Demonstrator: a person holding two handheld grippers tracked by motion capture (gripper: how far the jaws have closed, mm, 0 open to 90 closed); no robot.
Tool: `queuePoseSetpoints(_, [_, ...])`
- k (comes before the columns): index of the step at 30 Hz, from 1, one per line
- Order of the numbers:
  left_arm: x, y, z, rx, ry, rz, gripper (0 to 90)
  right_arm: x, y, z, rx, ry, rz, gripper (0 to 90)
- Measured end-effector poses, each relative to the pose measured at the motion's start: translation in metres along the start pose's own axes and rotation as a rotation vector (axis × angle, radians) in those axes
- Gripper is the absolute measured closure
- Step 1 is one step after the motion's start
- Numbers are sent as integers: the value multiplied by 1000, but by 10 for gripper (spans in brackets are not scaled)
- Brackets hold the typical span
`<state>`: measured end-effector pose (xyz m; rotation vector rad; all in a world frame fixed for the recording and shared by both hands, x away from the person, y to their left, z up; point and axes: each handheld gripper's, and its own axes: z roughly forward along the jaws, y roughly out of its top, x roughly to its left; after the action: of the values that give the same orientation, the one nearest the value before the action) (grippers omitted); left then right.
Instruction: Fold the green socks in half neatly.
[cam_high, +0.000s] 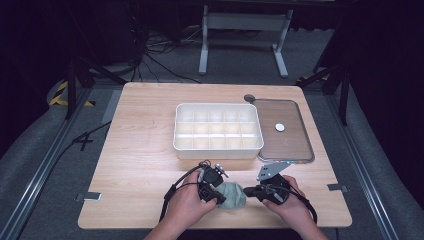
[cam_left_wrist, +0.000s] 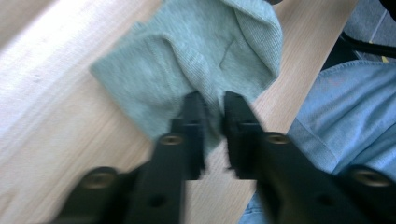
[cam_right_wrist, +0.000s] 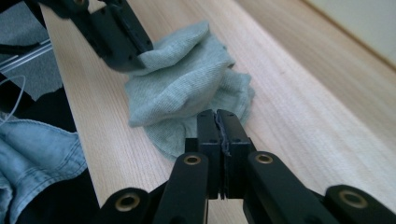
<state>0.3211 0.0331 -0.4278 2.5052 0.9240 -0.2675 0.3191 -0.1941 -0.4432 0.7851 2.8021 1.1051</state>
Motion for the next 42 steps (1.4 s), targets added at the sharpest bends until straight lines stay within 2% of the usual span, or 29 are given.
queuePoseSetpoints(2, [0, 0, 0, -9, 0, 2, 865, 1, -1, 7, 19, 7, -6, 896])
queuePoseSetpoints(3, [0, 0, -1, -28, -7, -3, 865, 1, -1, 7, 19, 7, -6, 896])
queuePoseSetpoints(6, [0, 1, -6, -71, -25, -9, 871, 2, -3, 19, 65, 7, -16, 898])
queuePoseSetpoints(8, [-2, 2, -9, -113, -61, -13, 872, 2, -4, 21, 53, 25, -3, 899])
queuePoseSetpoints(10, [-5, 5, -9, -133, -83, -6, 871, 1, -4, 23, 53, 33, -4, 900])
queuePoseSetpoints(12, [-7, 8, -7, -133, -96, 4, 871, 1, -4, 23, 48, 35, -5, 900])
queuePoseSetpoints(15, [-11, 11, 4, -97, -102, 2, 870, 2, -4, 24, 43, 36, -7, 900])
queuePoseSetpoints(19, [-6, 11, 23, -62, -114, 1, 866, 1, -4, 24, 44, 41, 4, 900])
queuePoseSetpoints(21, [-2, 9, 27, -72, -140, 0, 857, 1, -4, 23, 46, 40, 4, 899])
queuePoseSetpoints(23, [1, 7, 29, -79, -175, -2, 796, 0, -4, 20, 51, 29, 4, 898])
queuePoseSetpoints(26, [2, 6, 31, -91, -191, 7, 753, -3, -3, 11, 46, 12, 8, 898])
queuePoseSetpoints(27, [1, 6, 34, -95, -203, 13, 698, -4, -1, -2, 5, -9, 20, 897])
queuePoseSetpoints(29, [1, 6, 34, -91, -203, 10, 686, -2, 3, -12, -33, -22, 19, 897])
queuePoseSetpoints(30, [0, 6, 34, -98, -202, 12, 686, -2, 3, -12, -33, -22, 19, 897])
queuePoseSetpoints(32, [0, 7, 35, -99, -204, 20, 672, 3, 8, -15, -84, -5, 0, 896])
queuePoseSetpoints(34, [-1, 6, 35, -100, -205, 11, 667, 7, 11, -9, -102, 12, -10, 889])
queuePoseSetpoints(39, [2, 6, 25, -102, -234, 24, 650, 3, 9, 17, -18, 5, -3, 892])
queuePoseSetpoints(40, [4, 6, 19, -126, -236, 21, 658, 2, 7, 19, -12, 6, -2, 894])
queuePoseSetpoints(41, [7, 6, 13, -178, -234, 9, 668, 1, 6, 20, -7, 6, 3, 894])
queuePoseSetpoints(42, [10, 6, 7, -237, -212, -6, 685, 0, 5, 21, -5, 8, 3, 895])
